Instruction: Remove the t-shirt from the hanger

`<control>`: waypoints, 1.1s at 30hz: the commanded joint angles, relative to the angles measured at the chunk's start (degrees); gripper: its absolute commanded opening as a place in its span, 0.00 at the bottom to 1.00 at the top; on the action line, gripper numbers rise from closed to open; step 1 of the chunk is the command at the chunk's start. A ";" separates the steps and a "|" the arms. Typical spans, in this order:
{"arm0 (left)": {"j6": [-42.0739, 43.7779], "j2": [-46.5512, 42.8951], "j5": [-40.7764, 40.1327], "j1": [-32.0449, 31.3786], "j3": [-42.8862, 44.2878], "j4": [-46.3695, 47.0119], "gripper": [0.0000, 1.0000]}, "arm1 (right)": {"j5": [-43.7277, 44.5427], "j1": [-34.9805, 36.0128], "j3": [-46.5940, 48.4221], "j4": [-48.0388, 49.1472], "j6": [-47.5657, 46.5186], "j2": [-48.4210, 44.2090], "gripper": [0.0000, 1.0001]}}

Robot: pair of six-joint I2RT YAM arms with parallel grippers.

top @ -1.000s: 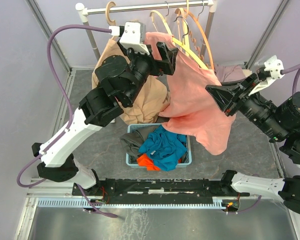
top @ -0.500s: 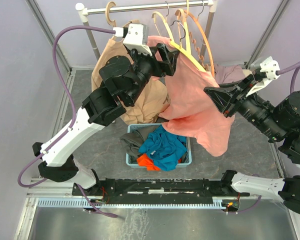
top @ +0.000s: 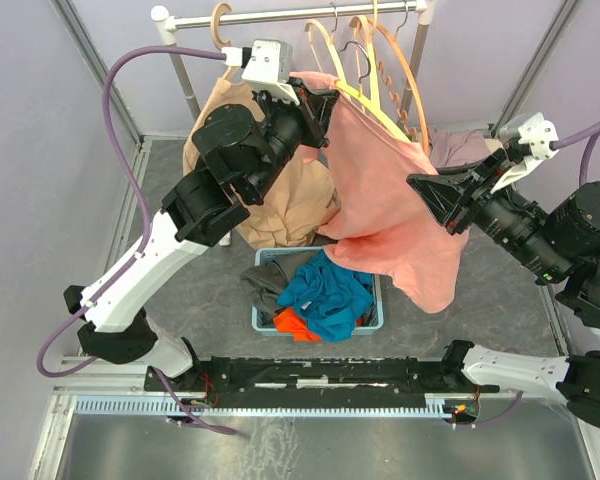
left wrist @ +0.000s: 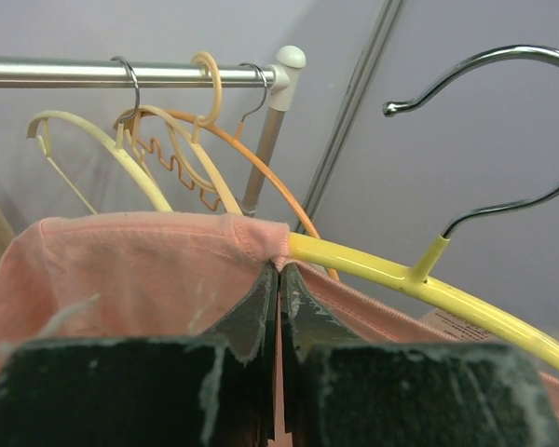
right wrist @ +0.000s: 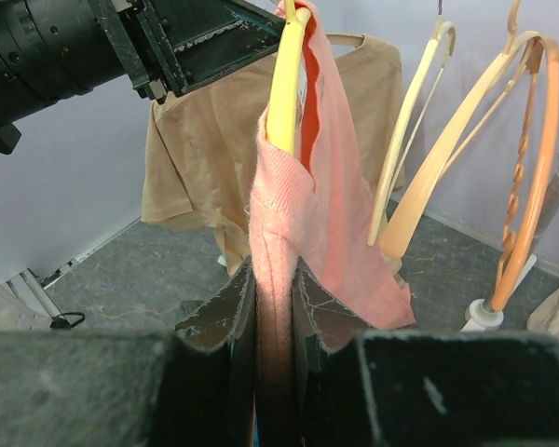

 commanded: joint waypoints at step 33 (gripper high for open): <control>-1.30 1.18 25.21 0.77 6.19 -7.12 0.03 | 9.64 0.17 -21.23 33.69 -6.11 -7.93 0.01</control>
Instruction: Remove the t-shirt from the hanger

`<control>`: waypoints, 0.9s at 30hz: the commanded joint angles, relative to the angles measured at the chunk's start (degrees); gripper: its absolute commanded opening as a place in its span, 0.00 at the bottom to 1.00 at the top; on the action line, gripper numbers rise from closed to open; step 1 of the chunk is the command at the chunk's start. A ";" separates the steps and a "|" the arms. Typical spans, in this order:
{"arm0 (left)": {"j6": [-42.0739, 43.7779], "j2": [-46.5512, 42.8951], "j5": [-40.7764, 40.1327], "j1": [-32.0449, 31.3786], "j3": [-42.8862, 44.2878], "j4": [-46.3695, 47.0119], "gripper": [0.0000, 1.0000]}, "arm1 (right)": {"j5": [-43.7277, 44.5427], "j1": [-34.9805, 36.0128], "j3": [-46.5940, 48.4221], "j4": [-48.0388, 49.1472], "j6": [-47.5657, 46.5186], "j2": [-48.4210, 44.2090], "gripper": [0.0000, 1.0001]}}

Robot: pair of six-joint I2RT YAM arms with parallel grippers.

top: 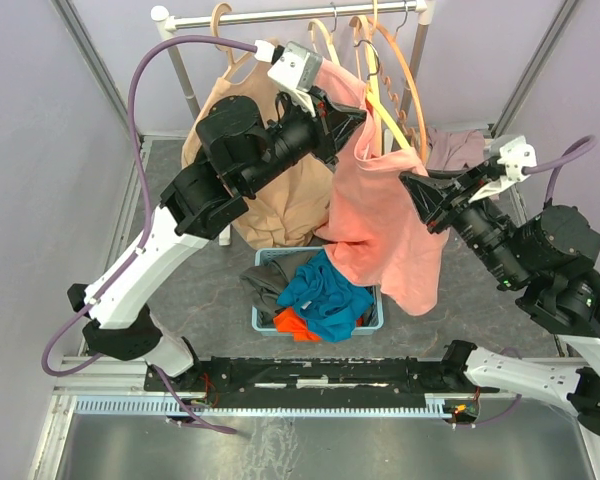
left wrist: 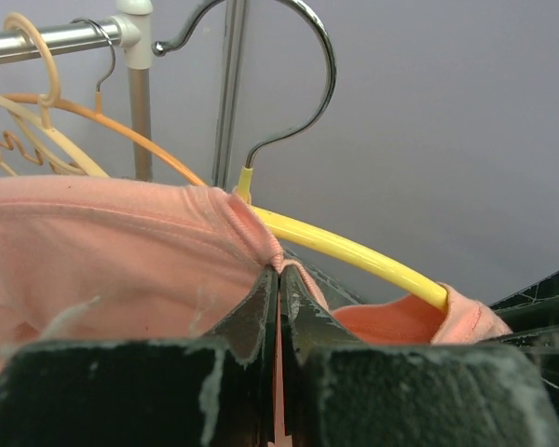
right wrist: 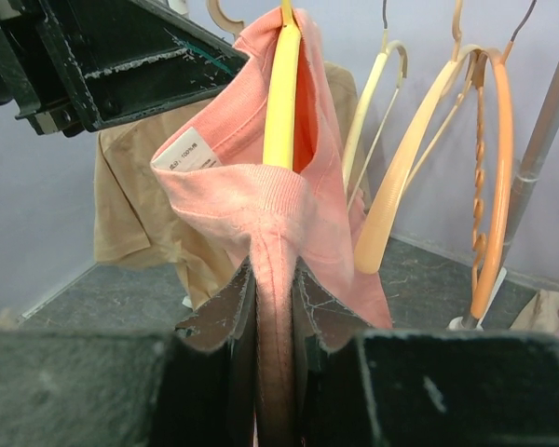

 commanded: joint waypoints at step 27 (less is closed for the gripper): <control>3.47 -8.87 -8.36 -1.17 -5.69 4.59 0.61 | -0.03 0.12 -4.69 18.77 -5.18 -2.60 0.01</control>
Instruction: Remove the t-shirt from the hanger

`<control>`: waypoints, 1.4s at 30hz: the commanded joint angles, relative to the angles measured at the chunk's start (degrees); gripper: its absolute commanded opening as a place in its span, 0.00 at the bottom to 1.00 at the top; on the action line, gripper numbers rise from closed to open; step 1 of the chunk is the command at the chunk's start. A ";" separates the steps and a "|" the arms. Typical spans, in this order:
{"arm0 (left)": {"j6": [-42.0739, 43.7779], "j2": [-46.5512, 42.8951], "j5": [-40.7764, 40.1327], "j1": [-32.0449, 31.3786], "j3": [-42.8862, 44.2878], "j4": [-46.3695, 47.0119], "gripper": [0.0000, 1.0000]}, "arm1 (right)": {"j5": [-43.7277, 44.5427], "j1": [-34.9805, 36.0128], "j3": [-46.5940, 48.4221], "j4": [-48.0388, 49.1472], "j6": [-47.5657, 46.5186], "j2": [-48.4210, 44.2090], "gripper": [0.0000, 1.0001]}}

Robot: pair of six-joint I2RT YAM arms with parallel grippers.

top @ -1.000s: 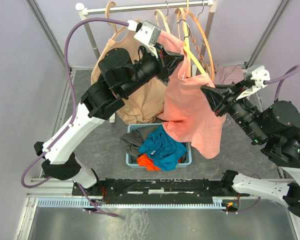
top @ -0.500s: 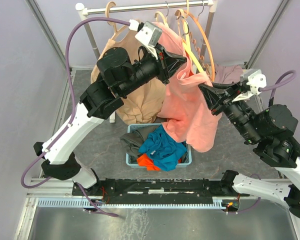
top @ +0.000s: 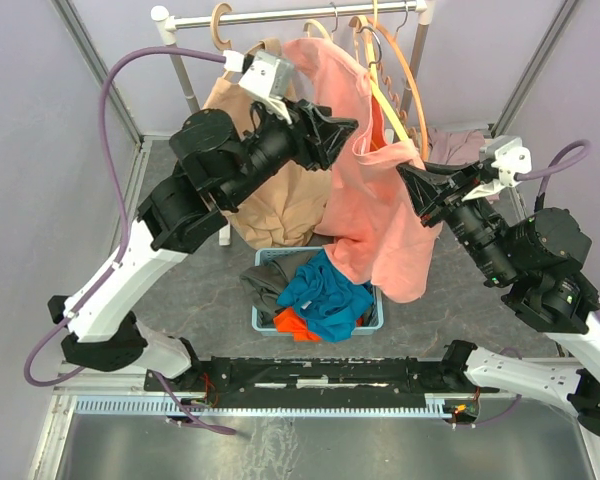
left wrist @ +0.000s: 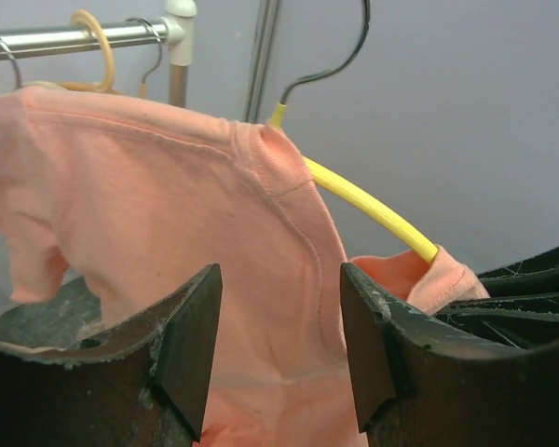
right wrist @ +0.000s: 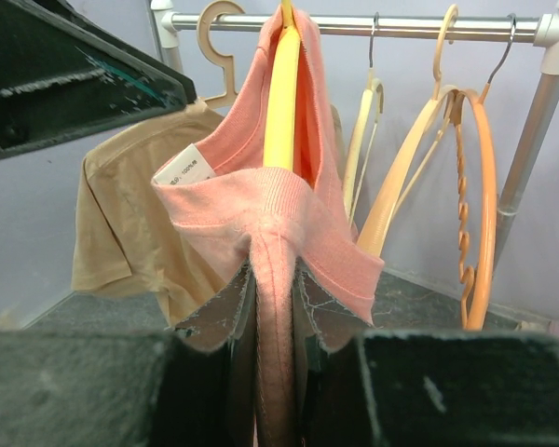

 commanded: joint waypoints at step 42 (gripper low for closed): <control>27.53 1.40 2.25 -0.06 -7.46 24.15 0.51 | -6.31 0.02 3.55 0.38 2.08 -2.36 0.01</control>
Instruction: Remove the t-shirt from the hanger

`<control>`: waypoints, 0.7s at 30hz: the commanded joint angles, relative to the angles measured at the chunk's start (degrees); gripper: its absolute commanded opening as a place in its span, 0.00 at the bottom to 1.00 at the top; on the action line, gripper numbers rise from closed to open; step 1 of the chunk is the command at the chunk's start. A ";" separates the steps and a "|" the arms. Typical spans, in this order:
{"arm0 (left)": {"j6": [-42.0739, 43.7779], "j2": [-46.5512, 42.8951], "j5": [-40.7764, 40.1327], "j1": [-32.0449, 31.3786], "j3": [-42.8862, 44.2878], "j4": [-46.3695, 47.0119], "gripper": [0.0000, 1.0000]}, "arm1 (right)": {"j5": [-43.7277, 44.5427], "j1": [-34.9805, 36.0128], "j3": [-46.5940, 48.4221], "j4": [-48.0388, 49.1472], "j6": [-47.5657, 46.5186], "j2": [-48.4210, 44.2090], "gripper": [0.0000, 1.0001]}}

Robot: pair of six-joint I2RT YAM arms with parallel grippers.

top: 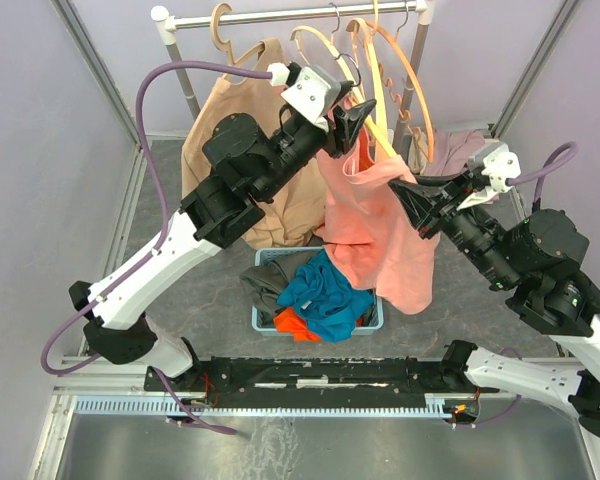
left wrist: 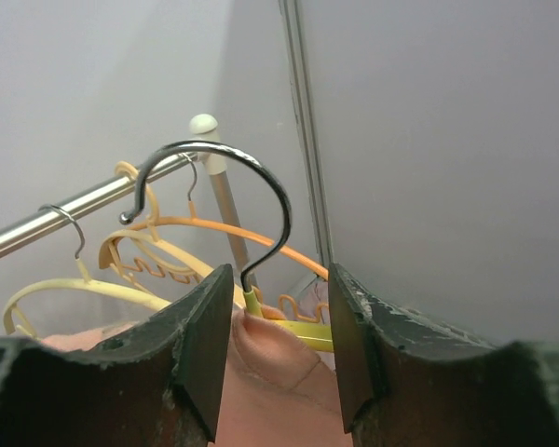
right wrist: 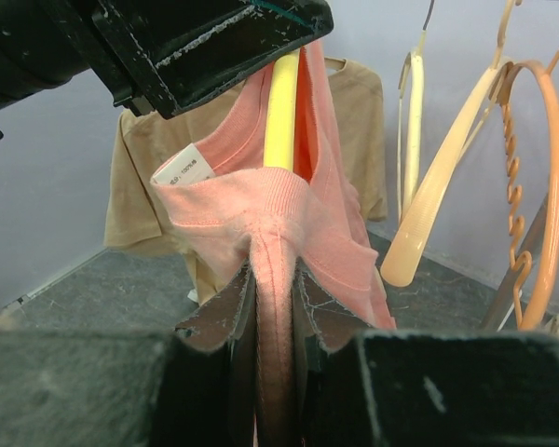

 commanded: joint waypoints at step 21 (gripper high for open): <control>-2.80 0.90 -3.68 0.13 6.20 -0.61 0.03 | -0.07 0.08 6.88 0.05 0.22 -0.97 0.10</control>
